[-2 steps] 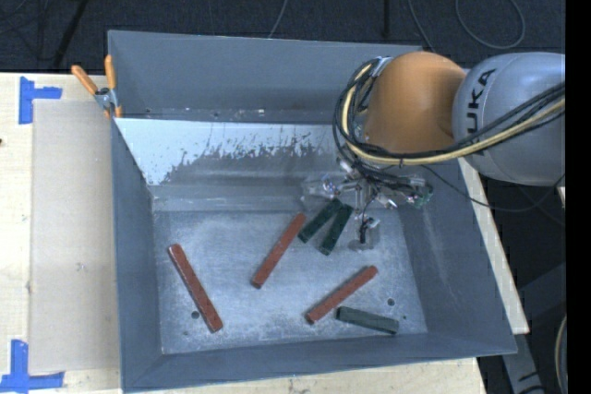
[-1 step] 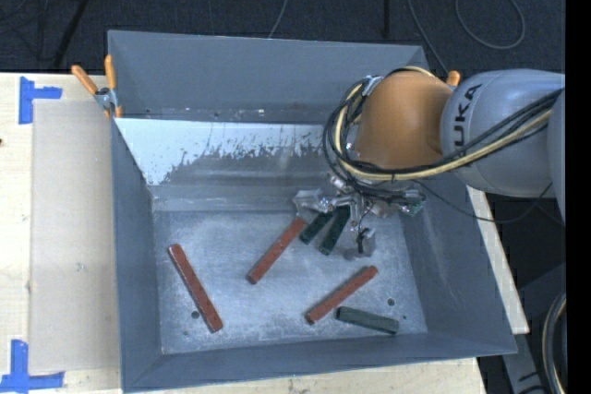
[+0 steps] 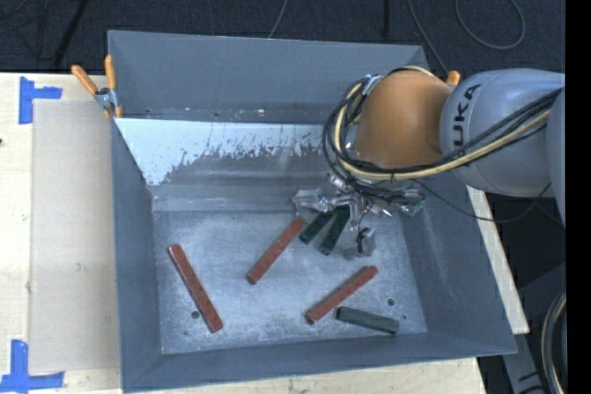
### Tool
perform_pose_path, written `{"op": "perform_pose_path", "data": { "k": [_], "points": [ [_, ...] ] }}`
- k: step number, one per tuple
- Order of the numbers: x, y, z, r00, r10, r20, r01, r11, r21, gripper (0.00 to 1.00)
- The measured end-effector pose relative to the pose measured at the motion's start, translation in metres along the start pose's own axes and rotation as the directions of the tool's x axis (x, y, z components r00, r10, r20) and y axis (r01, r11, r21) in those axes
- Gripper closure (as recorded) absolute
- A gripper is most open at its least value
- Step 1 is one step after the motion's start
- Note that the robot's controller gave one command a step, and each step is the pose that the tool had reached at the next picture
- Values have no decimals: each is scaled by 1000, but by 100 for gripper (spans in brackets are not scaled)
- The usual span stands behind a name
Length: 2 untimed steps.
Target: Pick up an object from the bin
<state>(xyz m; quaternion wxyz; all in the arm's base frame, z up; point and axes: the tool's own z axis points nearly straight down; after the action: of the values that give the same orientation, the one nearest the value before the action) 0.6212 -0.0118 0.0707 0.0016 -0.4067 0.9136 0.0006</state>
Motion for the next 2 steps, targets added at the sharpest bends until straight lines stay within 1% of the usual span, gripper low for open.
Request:
{"op": "perform_pose_path", "data": {
  "k": [1, 2],
  "points": [
    [-2, -1, -3, 1000, 2, 4, -2, 1000, 1, 100],
    [-4, -1, -69, 1000, 5, 3, -5, 1000, 5, 100]
  ]
}}
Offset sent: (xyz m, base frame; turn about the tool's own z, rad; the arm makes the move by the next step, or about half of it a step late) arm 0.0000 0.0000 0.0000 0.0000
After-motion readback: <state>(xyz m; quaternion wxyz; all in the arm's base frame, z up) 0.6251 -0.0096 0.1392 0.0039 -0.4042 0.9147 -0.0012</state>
